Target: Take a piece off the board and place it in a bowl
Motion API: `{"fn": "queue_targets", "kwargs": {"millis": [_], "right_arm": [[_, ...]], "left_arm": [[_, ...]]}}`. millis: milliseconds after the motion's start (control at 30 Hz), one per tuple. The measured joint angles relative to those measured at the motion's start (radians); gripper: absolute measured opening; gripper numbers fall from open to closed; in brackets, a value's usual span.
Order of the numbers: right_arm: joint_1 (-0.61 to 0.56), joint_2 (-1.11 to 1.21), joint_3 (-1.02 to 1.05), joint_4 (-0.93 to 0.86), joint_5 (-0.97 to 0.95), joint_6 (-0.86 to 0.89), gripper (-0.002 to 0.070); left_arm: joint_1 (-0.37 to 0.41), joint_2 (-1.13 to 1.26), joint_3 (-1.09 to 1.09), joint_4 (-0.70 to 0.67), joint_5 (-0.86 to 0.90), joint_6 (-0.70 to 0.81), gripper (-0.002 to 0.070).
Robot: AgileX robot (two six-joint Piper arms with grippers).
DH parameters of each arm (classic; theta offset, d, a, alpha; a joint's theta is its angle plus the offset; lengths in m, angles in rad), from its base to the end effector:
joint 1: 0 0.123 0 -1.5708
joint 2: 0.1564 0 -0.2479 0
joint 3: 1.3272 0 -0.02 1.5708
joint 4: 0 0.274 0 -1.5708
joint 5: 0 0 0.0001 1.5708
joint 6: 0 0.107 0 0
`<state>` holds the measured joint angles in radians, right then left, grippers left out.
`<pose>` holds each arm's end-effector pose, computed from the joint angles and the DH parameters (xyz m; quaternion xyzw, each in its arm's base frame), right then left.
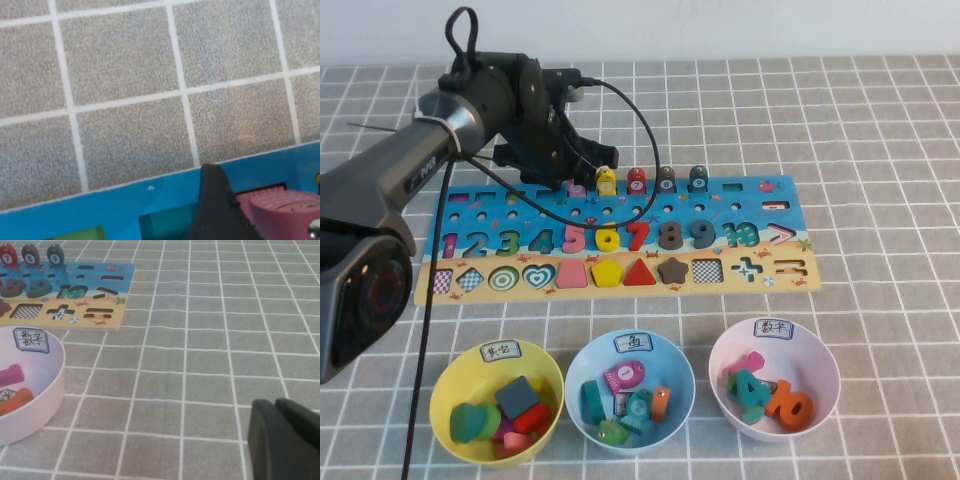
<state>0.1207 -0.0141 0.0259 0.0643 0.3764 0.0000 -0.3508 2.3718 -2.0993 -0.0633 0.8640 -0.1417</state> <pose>0.1272 0.0180 0.1670 -0.0315 0.8043 0.0629 0.5901 0.4950 -0.1866 0.1422 0.0872 0.9619 -0.0905 0.2429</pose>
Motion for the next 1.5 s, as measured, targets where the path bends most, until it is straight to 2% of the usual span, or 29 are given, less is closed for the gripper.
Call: {"fn": "queue_targets", "kwargs": {"millis": [100, 367, 667, 867, 1500], "right_arm": [[0.000, 0.000, 0.000, 0.000, 0.000, 0.000, -0.0017], [0.000, 0.000, 0.000, 0.000, 0.000, 0.000, -0.0017], [0.000, 0.000, 0.000, 0.000, 0.000, 0.000, -0.0017], [0.000, 0.000, 0.000, 0.000, 0.000, 0.000, -0.0017], [0.000, 0.000, 0.000, 0.000, 0.000, 0.000, -0.0017]], "left_arm": [[0.000, 0.000, 0.000, 0.000, -0.002, 0.000, 0.0353], [0.000, 0.000, 0.000, -0.002, -0.002, 0.000, 0.0267], [0.000, 0.000, 0.000, -0.008, -0.002, 0.000, 0.0251], [0.000, 0.000, 0.000, -0.008, -0.002, 0.000, 0.0199], [0.000, 0.002, -0.061, -0.012, 0.073, 0.000, 0.0191]]}}
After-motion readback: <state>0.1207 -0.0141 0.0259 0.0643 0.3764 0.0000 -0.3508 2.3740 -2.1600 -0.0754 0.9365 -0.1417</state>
